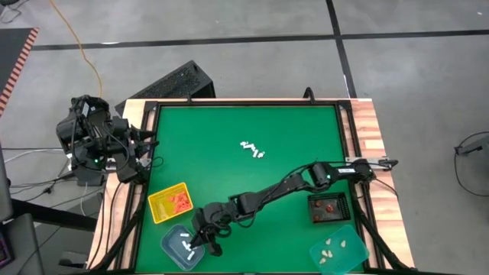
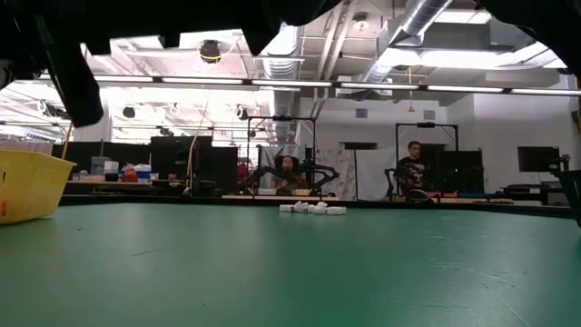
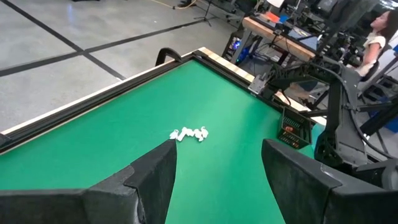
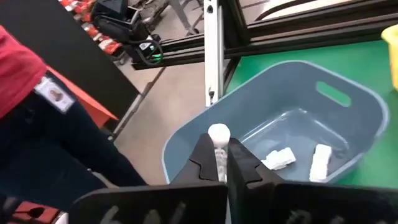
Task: Sort Halloween decoration
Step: Put the white skeleton model into the blue bin
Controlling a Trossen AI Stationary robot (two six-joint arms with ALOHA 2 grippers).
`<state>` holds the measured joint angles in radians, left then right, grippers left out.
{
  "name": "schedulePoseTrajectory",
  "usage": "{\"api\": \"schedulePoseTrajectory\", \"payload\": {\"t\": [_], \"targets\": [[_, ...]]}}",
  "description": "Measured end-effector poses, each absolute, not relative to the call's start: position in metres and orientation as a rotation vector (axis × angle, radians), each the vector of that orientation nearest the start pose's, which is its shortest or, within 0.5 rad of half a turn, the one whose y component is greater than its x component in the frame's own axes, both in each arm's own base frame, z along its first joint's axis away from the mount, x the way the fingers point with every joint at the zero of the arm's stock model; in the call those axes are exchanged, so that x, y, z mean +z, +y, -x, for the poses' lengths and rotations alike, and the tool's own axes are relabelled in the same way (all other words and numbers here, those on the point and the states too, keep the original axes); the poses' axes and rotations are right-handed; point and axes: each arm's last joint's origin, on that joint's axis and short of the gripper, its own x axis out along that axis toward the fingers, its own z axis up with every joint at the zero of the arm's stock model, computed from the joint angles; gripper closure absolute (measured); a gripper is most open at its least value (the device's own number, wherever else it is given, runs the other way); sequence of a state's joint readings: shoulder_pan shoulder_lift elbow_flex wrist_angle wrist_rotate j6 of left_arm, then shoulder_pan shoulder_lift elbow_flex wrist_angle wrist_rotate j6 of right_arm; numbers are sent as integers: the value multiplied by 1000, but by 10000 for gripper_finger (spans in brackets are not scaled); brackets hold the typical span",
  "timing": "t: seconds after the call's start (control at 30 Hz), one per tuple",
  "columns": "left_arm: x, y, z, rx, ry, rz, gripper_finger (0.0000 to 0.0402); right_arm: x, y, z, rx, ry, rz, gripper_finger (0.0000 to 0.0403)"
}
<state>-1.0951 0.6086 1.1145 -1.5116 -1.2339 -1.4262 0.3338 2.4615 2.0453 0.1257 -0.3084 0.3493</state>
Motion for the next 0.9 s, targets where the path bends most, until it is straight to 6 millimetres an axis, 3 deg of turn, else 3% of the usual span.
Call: {"api": "schedulePoseTrajectory", "payload": {"t": [0.73, 0.9], "targets": [[360, -14, -38, 348, 211, 480, 176, 198, 194, -531, 548, 417, -360, 273], [360, -14, -38, 347, 212, 480, 176, 200, 175, -533, 484, 501, -466, 260]]}}
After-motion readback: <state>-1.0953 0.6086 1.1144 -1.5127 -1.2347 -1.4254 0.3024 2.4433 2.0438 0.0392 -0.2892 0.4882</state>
